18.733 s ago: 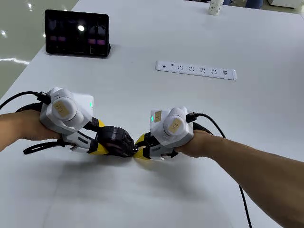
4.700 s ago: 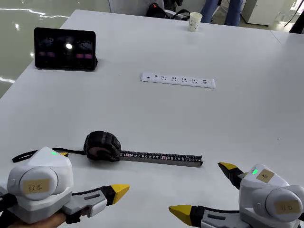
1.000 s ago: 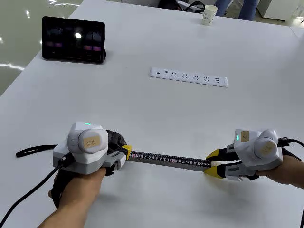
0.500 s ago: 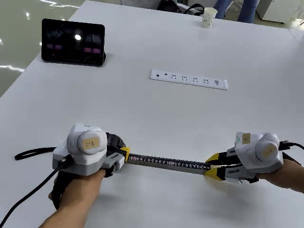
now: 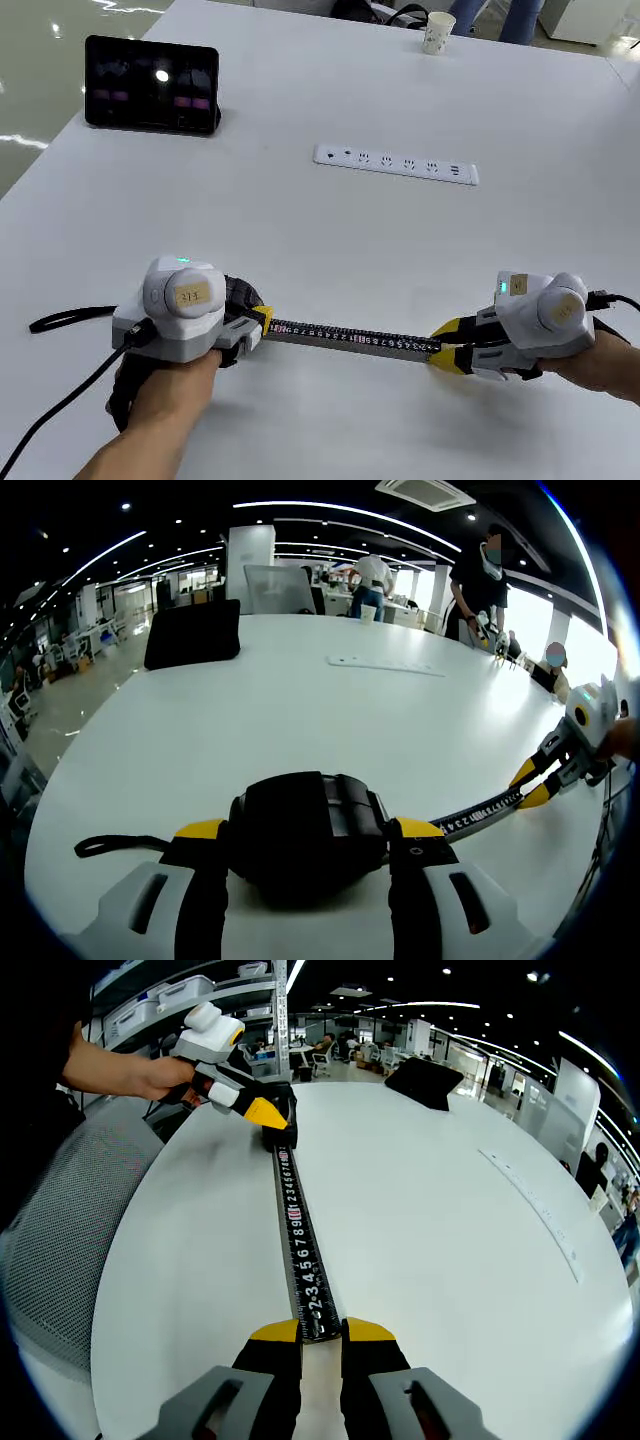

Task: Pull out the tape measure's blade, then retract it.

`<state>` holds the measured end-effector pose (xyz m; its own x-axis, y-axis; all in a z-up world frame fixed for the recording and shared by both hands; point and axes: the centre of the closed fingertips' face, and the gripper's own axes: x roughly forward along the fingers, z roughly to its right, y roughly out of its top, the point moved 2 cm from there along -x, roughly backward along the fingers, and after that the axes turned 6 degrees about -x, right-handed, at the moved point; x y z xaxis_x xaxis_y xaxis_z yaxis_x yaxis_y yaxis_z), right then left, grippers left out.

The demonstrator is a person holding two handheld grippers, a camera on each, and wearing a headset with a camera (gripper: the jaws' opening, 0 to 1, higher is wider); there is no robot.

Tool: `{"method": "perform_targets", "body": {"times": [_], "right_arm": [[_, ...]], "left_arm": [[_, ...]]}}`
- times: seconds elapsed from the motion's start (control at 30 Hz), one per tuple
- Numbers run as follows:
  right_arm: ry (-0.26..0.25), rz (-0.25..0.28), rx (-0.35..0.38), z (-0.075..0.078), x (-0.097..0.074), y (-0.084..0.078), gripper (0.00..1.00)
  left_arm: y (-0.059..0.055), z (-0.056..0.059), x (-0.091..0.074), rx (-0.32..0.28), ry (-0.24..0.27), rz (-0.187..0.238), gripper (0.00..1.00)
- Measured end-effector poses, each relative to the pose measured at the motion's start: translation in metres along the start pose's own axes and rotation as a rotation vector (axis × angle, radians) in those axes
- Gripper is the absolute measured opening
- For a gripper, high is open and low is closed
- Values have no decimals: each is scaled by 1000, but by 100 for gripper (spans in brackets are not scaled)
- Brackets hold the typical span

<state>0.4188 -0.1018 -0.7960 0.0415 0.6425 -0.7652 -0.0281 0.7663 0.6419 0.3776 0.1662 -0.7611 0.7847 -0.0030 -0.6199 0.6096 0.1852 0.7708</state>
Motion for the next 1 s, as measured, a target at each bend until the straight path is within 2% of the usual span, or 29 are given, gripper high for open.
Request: {"method": "perform_targets", "body": {"times": [0.3, 1.0], "right_arm": [[-8, 18, 26, 0, 0, 0, 11], [-5, 14, 8, -2, 3, 1, 10]], "left_arm": [[0, 0, 0, 2, 3, -2, 60], [0, -1, 1, 24, 15, -10, 57]]}}
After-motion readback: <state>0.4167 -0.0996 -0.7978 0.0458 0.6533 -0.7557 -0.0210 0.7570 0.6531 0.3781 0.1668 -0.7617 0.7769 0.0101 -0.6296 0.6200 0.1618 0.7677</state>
